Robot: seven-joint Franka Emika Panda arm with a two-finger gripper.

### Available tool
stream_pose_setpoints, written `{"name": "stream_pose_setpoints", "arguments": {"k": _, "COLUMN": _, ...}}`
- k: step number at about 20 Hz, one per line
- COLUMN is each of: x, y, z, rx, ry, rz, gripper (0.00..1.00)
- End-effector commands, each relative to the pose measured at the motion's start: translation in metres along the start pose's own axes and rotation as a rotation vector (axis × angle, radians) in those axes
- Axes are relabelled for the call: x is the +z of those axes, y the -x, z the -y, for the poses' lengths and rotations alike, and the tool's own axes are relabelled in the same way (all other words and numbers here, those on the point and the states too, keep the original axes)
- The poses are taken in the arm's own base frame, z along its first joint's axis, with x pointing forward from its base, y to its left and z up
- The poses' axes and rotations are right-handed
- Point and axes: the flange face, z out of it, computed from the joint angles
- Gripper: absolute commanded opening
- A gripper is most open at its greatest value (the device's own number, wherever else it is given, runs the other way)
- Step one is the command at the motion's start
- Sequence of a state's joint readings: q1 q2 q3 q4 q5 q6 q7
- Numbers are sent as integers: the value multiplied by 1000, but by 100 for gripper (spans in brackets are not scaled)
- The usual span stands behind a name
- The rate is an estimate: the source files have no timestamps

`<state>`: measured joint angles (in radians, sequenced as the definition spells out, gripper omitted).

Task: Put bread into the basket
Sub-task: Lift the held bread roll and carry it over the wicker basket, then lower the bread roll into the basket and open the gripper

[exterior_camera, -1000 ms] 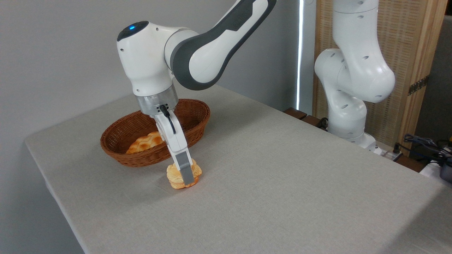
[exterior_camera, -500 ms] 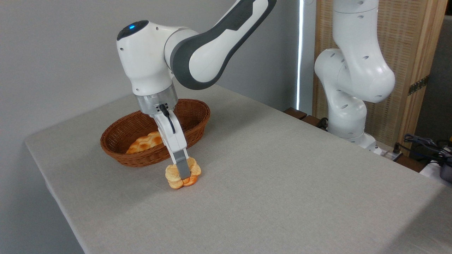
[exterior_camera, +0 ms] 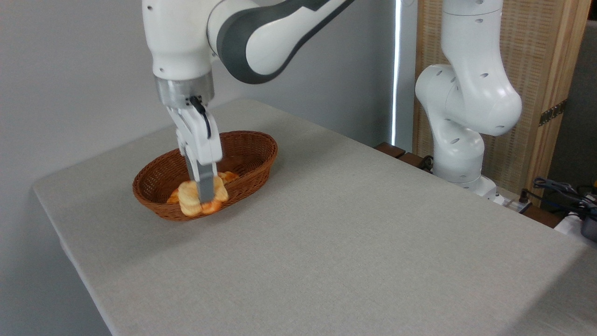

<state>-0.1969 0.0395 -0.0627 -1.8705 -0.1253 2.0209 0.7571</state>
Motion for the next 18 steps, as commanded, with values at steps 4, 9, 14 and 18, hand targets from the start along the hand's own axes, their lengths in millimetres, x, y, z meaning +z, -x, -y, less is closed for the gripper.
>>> {"name": "stream_pose_setpoints", "arguments": {"k": 4, "x": 3, "y": -52, "z": -63, "rx": -32, "ry": 46, "rz": -44, "gripper": 89}}
{"name": "stream_pose_setpoints", "arguments": {"k": 9, "x": 14, "y": -62, "z": -77, "rx": -26, "ry": 58, "rz": -28, "gripper": 100}}
{"name": "stream_pose_setpoints", "arguments": {"k": 14, "x": 15, "y": -61, "z": -75, "rx": -29, "ry": 58, "rz": -26, "gripper": 100}}
{"name": "stream_pose_setpoints", "arguments": {"k": 18, "x": 12, "y": -57, "z": -69, "rx": -41, "ry": 51, "rz": -28, "gripper": 100}}
